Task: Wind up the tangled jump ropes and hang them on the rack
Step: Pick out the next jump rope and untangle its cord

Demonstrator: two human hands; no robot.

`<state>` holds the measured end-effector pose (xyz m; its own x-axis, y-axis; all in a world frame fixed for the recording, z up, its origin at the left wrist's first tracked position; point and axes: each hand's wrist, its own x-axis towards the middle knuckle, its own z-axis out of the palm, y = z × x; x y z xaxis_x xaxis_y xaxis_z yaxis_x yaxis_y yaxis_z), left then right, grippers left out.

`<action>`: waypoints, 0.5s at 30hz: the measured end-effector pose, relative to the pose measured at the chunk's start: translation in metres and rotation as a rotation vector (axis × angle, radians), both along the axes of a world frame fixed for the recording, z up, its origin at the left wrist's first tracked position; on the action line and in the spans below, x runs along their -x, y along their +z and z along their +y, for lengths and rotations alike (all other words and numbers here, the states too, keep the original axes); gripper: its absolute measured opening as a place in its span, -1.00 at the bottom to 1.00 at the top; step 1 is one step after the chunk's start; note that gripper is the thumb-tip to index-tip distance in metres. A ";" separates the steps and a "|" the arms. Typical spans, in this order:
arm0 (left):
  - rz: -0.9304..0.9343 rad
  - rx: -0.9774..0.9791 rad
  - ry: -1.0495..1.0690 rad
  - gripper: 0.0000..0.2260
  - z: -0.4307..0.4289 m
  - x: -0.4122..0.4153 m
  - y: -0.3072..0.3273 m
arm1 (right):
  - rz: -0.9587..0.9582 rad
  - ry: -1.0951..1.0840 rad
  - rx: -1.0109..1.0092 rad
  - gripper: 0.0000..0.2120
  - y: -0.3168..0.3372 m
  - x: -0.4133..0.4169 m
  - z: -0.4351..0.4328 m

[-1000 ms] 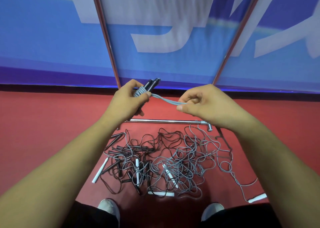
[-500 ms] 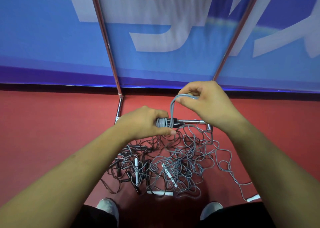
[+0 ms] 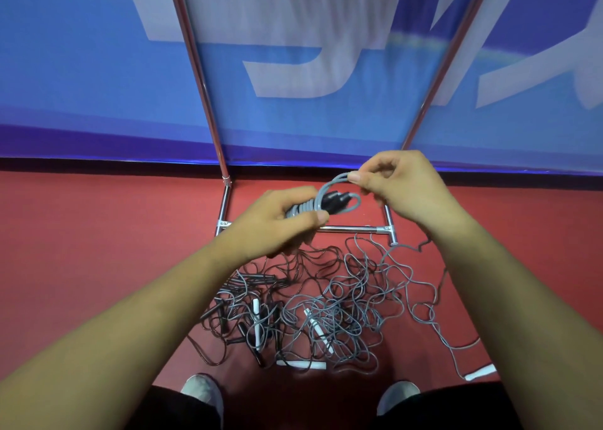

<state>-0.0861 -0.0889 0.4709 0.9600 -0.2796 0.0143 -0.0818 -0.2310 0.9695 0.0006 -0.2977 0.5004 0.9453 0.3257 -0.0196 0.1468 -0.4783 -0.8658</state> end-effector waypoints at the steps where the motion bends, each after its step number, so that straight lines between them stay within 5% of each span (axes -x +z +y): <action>1: 0.016 0.075 0.020 -0.90 -0.001 0.000 0.001 | 0.032 0.027 0.023 -0.79 -0.001 0.000 -0.001; 8: 0.205 0.552 0.213 -0.70 0.006 -0.011 0.002 | 0.031 0.149 0.112 -0.78 0.008 0.003 -0.001; 15: 0.275 0.585 0.217 -0.84 0.012 -0.011 0.006 | -0.027 0.182 0.186 -0.85 0.013 0.005 -0.003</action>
